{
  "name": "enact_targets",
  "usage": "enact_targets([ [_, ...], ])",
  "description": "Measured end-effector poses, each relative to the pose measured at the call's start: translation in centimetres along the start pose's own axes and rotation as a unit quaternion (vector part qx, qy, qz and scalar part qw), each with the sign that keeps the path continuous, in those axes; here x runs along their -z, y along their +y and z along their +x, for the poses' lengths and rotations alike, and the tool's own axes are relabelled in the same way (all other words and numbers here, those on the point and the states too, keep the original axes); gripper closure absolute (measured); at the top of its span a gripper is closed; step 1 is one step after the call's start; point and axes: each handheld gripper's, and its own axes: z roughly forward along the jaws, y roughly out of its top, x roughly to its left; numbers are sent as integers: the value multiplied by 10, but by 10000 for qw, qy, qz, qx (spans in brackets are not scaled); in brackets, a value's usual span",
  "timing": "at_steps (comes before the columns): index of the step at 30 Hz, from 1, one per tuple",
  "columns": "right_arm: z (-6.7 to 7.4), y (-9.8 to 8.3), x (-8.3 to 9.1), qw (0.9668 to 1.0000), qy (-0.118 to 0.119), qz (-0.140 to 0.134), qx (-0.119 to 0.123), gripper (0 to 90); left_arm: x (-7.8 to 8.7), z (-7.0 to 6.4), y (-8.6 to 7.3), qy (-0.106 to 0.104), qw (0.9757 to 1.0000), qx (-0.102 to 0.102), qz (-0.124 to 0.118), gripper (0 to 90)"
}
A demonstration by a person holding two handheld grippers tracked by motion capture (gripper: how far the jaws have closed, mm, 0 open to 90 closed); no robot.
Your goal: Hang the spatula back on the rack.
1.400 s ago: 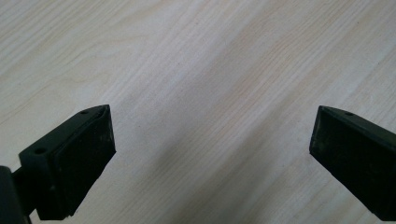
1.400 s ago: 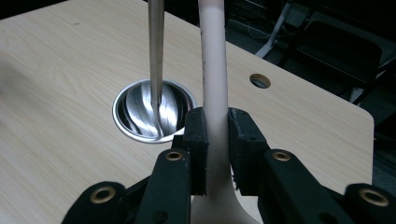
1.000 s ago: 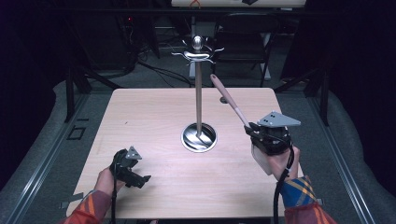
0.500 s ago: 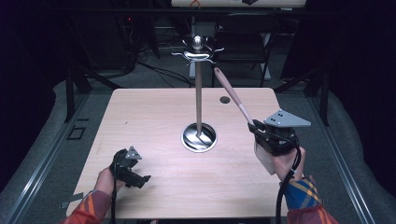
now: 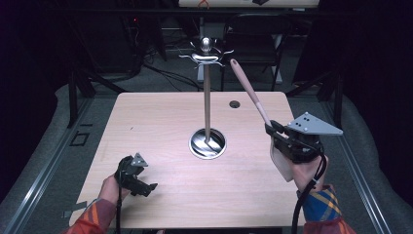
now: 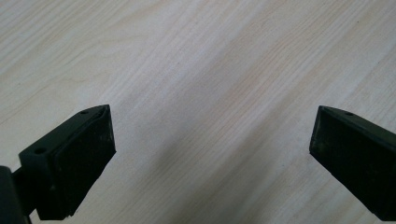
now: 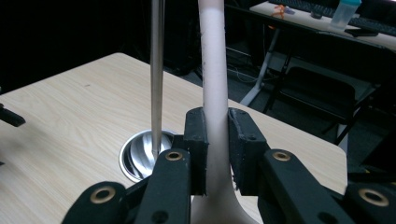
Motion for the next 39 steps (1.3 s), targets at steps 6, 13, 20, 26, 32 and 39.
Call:
enact_targets([
  [6,4,6,8,9998,59,-178,49,784,0,0,0,-4,10000,17,5,0],
  [13,12,11,11,9994,185,-225,178,784,0,0,0,-11,10000,18,9,0],
  [20,14,11,9,9993,236,-180,225,784,0,0,-1,-13,10000,29,4,0],
  [26,14,9,8,9993,255,-138,252,784,0,-1,0,-14,10000,25,4,0],
  [32,14,4,2,9993,257,-44,263,784,0,0,-1,-12,10000,13,4,0],
  [39,17,-2,-19,9992,277,181,224,781,-2,-1,0,-19,10000,-10,32,0],
])
